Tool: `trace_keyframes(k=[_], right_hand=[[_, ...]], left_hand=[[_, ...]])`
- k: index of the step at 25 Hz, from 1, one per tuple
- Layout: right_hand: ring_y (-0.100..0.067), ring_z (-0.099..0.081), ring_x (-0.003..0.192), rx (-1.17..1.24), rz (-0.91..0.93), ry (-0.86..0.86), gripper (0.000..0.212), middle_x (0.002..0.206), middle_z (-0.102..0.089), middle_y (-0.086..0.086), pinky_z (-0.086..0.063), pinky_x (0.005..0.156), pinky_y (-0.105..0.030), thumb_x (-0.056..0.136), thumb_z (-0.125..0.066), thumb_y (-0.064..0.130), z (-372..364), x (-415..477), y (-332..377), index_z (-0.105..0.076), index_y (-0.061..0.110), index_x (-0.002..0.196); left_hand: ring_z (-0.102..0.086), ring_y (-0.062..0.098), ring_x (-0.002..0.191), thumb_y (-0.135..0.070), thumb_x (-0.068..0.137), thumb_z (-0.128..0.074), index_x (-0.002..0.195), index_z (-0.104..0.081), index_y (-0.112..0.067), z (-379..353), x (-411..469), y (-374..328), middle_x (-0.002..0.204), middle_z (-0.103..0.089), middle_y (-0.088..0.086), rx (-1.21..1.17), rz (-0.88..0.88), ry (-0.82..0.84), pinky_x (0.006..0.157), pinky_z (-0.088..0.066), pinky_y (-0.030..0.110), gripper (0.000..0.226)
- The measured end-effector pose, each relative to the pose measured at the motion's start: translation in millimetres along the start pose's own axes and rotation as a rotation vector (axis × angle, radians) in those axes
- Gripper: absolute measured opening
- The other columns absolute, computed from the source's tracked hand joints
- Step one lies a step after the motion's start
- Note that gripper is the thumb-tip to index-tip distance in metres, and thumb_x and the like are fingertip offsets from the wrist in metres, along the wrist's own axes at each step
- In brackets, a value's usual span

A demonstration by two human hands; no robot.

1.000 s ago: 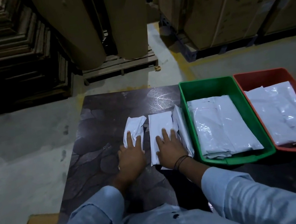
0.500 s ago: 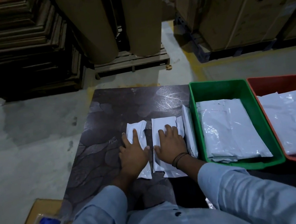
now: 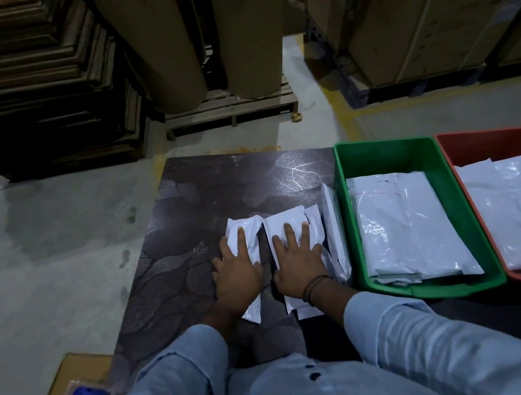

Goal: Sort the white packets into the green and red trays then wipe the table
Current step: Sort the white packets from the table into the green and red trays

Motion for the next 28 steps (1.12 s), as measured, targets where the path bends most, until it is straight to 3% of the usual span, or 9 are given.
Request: trace_keyframes(k=[6, 11, 17, 23, 28], right_hand=[[-0.048, 0.008, 0.148, 0.091, -0.003, -0.009, 0.082, 0.165, 0.0, -0.012, -0.022, 0.109, -0.069, 0.086, -0.054, 0.042, 18, 1, -3, -0.014, 0.019, 0.154], [-0.044, 0.001, 0.15, 0.17, 0.024, -0.189, 0.075, 0.164, -0.01, -0.01, -0.026, 0.107, -0.066, 0.085, -0.052, 0.04, 57, -5, 1, -0.024, 0.019, 0.152], [-0.043, -0.003, 0.15, 0.178, 0.039, -0.387, 0.071, 0.163, -0.017, -0.01, -0.027, 0.108, -0.067, 0.083, -0.051, 0.039, 120, -17, -11, -0.033, 0.018, 0.148], [-0.04, -0.01, 0.15, 0.177, -0.067, -0.531, 0.068, 0.162, -0.023, -0.009, -0.033, 0.103, -0.064, 0.084, -0.051, 0.04, 151, -46, -76, -0.038, 0.019, 0.147], [-0.04, -0.008, 0.15, 0.16, -0.203, -0.477, 0.072, 0.162, -0.02, -0.009, -0.03, 0.105, -0.064, 0.08, -0.045, 0.041, 141, -78, -163, -0.035, 0.021, 0.149]], left_hand=[[-0.035, 0.045, 0.13, -0.043, 0.093, -0.056, 0.16, 0.005, -0.03, 3, 1, 6, 0.163, -0.002, 0.011, 0.012, -0.058, -0.036, 0.098, -0.047, 0.059, 0.092], [-0.041, 0.054, 0.123, -0.04, 0.096, -0.054, 0.162, -0.008, -0.017, 30, 9, 2, 0.162, -0.012, 0.022, -0.065, -0.063, -0.132, 0.096, -0.048, 0.058, 0.083], [-0.035, 0.056, 0.135, -0.041, 0.103, -0.044, 0.162, 0.001, -0.018, 86, 11, -39, 0.166, -0.003, 0.02, -0.203, -0.095, -0.198, 0.102, -0.042, 0.058, 0.077], [-0.027, 0.052, 0.144, -0.042, 0.104, -0.039, 0.162, 0.003, -0.021, 105, -3, -120, 0.168, 0.0, 0.014, -0.28, -0.215, -0.193, 0.115, -0.029, 0.055, 0.074], [-0.029, 0.05, 0.143, -0.042, 0.104, -0.04, 0.162, 0.0, -0.02, 96, -23, -193, 0.167, -0.004, 0.014, -0.326, -0.294, -0.184, 0.114, -0.031, 0.052, 0.074]])
Point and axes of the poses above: each hand's wrist, its own x-axis towards the middle knuckle, its own z-axis out of the back of the hand, y = z × x, the point moved 5 cm from there along x, towards the middle knuckle
